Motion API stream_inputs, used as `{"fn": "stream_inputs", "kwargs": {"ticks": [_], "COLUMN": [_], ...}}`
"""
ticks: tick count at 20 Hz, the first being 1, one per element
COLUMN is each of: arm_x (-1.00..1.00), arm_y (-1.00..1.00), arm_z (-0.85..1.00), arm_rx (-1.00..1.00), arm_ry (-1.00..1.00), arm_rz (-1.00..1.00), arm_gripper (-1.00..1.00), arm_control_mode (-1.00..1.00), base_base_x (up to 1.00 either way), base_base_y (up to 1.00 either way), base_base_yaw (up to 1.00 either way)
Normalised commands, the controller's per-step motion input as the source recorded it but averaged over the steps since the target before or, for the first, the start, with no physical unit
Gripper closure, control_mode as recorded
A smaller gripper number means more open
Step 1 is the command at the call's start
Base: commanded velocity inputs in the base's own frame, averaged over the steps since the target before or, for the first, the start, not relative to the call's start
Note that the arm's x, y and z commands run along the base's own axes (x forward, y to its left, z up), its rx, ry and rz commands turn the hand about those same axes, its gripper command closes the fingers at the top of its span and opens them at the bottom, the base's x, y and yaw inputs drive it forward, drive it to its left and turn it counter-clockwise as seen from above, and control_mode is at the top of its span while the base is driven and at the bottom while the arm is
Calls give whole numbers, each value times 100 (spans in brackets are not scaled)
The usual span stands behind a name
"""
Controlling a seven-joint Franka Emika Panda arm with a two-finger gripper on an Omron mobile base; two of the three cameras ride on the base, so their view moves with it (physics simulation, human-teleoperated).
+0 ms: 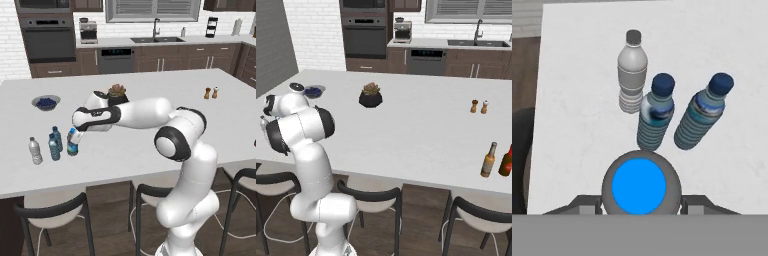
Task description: Move the plastic bottles in the middle to the plastics group, and the glass bottles in the middle to the glass group.
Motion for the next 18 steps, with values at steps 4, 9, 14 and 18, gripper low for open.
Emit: {"fn": "stream_inputs", "kwargs": {"ticks": [4, 9, 14, 18], "arm_x": [18, 32, 23, 7], "arm_y": [6, 2, 7, 18], "arm_z": [-13, -16, -6, -1], "arm_rx": [0, 0, 0, 0], "arm_ry": [0, 0, 0, 0], "arm_rz": [5, 4, 4, 3], "arm_gripper": [100, 100, 100, 100], "arm_control_mode": [-100, -100, -100, -100], "base_base_x": [0, 0, 0, 0], "base_base_y": [0, 0, 0, 0], "base_base_yaw": [0, 0, 0, 0]}}
